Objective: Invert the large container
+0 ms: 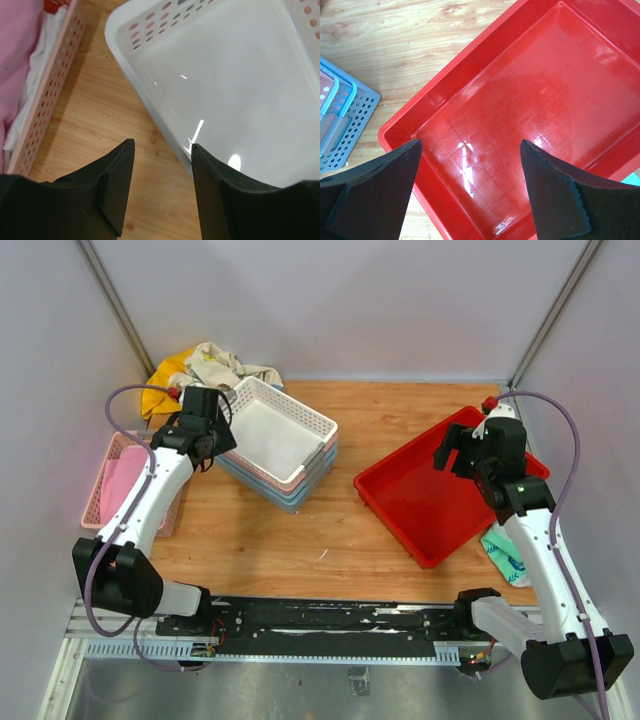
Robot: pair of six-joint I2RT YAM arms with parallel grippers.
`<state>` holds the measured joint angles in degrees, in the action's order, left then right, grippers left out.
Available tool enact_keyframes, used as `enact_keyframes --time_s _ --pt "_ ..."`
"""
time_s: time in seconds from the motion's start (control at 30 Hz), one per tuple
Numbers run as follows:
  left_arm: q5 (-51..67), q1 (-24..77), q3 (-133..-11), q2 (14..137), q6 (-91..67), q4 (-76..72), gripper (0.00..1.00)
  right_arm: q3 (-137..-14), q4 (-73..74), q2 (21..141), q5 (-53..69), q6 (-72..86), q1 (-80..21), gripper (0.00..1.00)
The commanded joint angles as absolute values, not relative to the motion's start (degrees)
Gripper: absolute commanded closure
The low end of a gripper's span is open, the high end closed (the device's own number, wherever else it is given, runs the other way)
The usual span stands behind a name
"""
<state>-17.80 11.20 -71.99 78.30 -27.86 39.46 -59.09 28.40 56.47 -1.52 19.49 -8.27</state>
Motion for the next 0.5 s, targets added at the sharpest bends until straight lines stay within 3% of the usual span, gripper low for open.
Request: enact_keyframes --time_s 0.0,0.1,0.3,0.47 --pt "-21.5 9.6 -75.6 78.4 -24.7 39.6 0.46 -58.8 29.2 56.7 -1.8 19.3 -8.8 0.19" --pt "-21.2 10.1 -78.6 76.3 -25.1 39.6 0.40 -58.7 29.1 56.8 -2.0 19.3 -8.8 0.19" --pt "-25.3 22.9 -87.2 80.2 -28.0 39.7 0.16 -59.1 28.5 58.7 -1.3 20.3 -8.8 0.19" --pt "-25.2 25.9 -95.9 90.8 -34.0 38.6 0.10 -59.6 28.3 59.5 0.6 21.1 -8.9 0.20"
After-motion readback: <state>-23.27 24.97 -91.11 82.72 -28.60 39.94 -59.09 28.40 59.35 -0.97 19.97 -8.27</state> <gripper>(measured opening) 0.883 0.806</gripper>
